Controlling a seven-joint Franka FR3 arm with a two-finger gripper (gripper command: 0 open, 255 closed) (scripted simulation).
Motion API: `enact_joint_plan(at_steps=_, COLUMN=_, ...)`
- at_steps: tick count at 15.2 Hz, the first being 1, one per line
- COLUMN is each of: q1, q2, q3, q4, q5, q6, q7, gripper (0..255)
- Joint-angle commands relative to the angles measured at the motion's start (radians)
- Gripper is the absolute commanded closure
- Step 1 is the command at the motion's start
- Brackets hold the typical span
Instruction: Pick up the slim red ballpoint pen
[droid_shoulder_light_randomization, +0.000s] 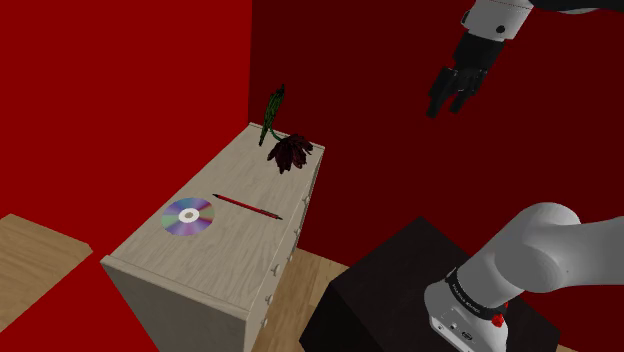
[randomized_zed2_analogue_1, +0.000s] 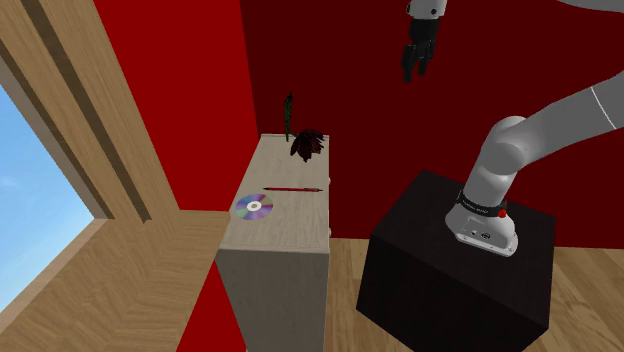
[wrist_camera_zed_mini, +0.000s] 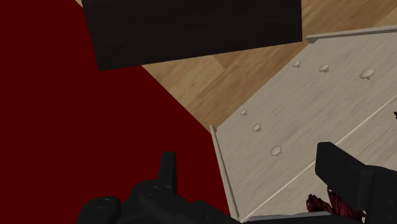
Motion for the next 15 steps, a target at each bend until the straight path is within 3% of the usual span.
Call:
enact_joint_plan(at_steps=1, q1=0.0, q2=0.0, q3=0.0, q4=0.0, q5=0.0, q6=0.0, q7=0.0, gripper=0)
enact_joint_plan(at_steps=15, q1=0.142, q2=0.284, q3=0.162, q4=-0.048, q5=0.075, q6=0.326, q7=-0.033, gripper=0)
